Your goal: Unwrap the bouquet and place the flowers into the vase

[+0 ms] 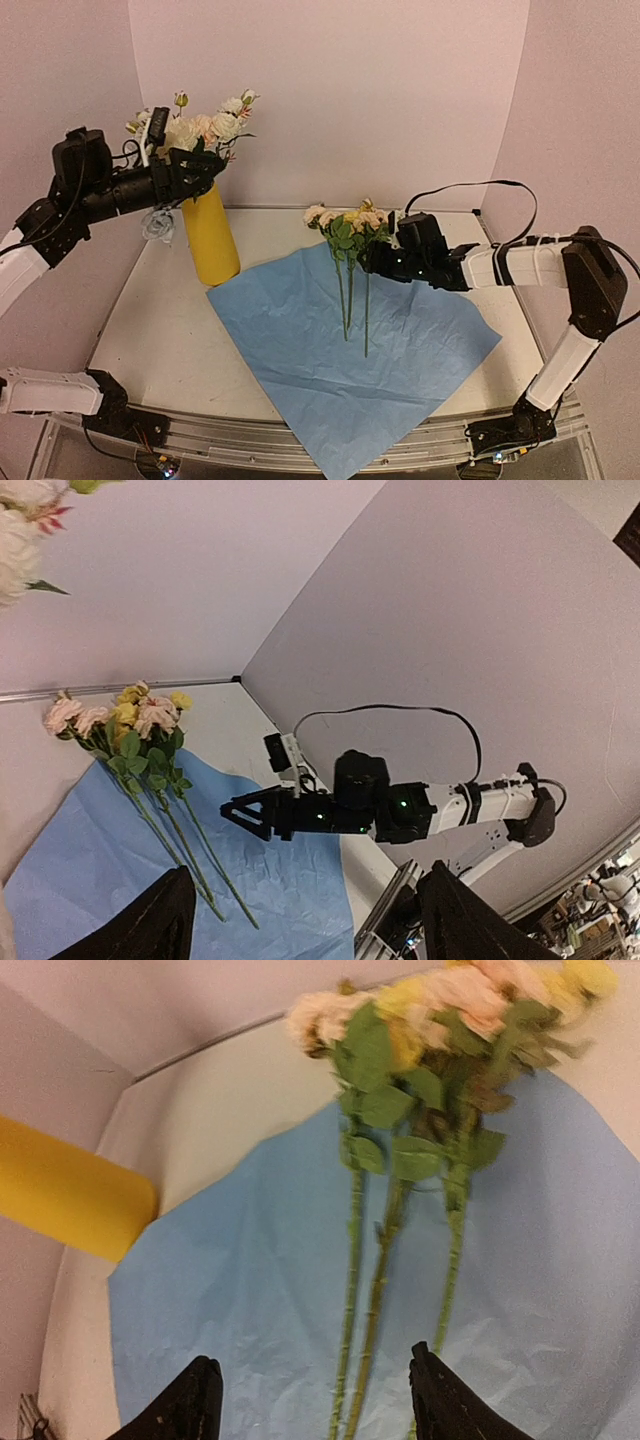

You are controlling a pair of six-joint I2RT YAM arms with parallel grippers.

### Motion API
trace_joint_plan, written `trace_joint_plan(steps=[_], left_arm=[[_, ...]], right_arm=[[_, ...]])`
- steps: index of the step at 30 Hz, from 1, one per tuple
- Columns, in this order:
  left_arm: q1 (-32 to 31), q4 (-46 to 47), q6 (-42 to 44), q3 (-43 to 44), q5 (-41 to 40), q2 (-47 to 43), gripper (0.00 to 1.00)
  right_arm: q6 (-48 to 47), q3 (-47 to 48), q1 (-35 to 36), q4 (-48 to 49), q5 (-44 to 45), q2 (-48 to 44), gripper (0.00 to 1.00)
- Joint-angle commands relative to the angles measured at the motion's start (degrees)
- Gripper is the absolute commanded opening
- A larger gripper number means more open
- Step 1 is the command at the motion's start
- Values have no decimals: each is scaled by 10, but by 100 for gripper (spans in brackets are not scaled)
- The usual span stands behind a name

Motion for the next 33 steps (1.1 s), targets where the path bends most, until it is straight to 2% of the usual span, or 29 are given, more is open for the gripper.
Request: trace_joint_plan(steps=[1, 4, 12, 15, 18, 24, 28, 33], left_arm=[[-141, 75, 54, 36, -121, 48, 81], [-190, 75, 80, 67, -176, 94, 82], [-197, 73, 118, 87, -309, 93, 84], [-197, 71, 145, 123, -299, 109, 84], [-197, 66, 160, 181, -255, 153, 84], [-203, 59, 182, 256, -228, 243, 84], [-208, 59, 181, 293, -210, 302, 84], [-218, 59, 161, 313, -209, 370, 85]], right_arm=[[15, 57, -11, -72, 66, 44, 61], [6, 94, -13, -93, 73, 84, 57], [13, 141, -17, -101, 90, 157, 54], [15, 151, -21, -101, 97, 177, 47], [12, 160, -23, -101, 88, 195, 39], [13, 167, -22, -101, 73, 225, 32], [14, 166, -22, -101, 70, 230, 22], [14, 159, -24, -101, 70, 224, 2]])
